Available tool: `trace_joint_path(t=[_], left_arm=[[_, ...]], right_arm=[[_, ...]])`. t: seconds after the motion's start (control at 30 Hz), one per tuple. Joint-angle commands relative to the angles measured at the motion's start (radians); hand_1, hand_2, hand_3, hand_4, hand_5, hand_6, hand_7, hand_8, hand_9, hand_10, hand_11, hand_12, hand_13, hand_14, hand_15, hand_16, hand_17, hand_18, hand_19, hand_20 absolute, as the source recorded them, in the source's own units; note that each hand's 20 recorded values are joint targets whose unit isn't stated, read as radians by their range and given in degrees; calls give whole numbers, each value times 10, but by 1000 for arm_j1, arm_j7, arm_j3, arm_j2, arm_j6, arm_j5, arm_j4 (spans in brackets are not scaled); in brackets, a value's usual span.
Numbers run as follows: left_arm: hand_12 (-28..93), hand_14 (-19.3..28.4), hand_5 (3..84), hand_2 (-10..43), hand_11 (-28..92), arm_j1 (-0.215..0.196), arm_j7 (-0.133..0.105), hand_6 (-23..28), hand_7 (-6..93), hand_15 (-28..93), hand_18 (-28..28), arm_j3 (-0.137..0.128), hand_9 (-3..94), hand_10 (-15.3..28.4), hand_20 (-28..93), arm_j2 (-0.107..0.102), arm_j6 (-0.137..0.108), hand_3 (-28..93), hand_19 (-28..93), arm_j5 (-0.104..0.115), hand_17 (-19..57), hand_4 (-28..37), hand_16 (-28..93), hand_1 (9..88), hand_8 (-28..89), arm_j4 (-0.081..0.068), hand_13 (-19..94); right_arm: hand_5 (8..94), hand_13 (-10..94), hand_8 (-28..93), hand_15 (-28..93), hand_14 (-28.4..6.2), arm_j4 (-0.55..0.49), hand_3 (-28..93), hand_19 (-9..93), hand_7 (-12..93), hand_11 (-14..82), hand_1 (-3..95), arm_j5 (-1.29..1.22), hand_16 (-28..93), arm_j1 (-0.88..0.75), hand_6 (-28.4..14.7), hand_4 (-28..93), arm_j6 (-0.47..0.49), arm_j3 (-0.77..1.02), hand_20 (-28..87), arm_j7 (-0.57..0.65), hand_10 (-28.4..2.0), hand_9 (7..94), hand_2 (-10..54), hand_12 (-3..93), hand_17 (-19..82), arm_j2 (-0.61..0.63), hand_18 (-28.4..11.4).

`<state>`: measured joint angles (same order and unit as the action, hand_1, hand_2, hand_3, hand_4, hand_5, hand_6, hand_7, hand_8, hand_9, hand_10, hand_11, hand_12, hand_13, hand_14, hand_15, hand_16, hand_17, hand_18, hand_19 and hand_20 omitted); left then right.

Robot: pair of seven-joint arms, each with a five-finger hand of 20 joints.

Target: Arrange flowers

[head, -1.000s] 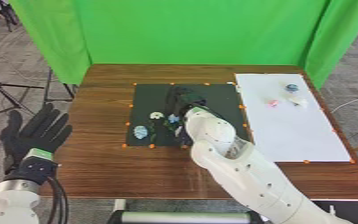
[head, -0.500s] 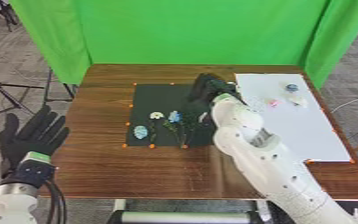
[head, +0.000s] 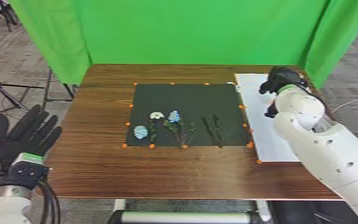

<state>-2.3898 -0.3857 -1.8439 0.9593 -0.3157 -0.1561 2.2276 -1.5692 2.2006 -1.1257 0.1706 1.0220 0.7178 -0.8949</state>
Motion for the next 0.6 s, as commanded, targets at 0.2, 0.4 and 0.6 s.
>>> trace_joint_path(t=[0.2,0.4,0.6], left_arm=[[82,137,391,128,223,-9,-30,68,140,356,122,15,300,134,90,-4,17,688,289,10,-58,-283,-89,245,-88,2,195],[83,137,392,127,225,-4,-57,67,142,355,123,34,301,134,90,-13,23,690,288,16,-57,-283,-90,246,-88,2,198],[80,136,393,108,219,-9,-45,68,137,352,122,28,301,132,90,-6,24,693,286,5,-56,-283,-89,258,-91,4,199]], right_arm=[[492,648,-110,631,-117,6,770,840,161,97,404,-41,238,-40,-62,-250,34,47,328,-36,-164,462,-95,113,334,52,-245],[483,648,-114,633,-116,4,774,839,165,99,412,-62,238,-41,-60,-258,106,52,332,-27,-155,461,-95,113,331,33,-245],[479,649,-116,649,-117,-15,781,841,166,100,412,-83,238,-70,-58,-269,148,70,339,-4,-157,464,-95,113,332,35,-248]])
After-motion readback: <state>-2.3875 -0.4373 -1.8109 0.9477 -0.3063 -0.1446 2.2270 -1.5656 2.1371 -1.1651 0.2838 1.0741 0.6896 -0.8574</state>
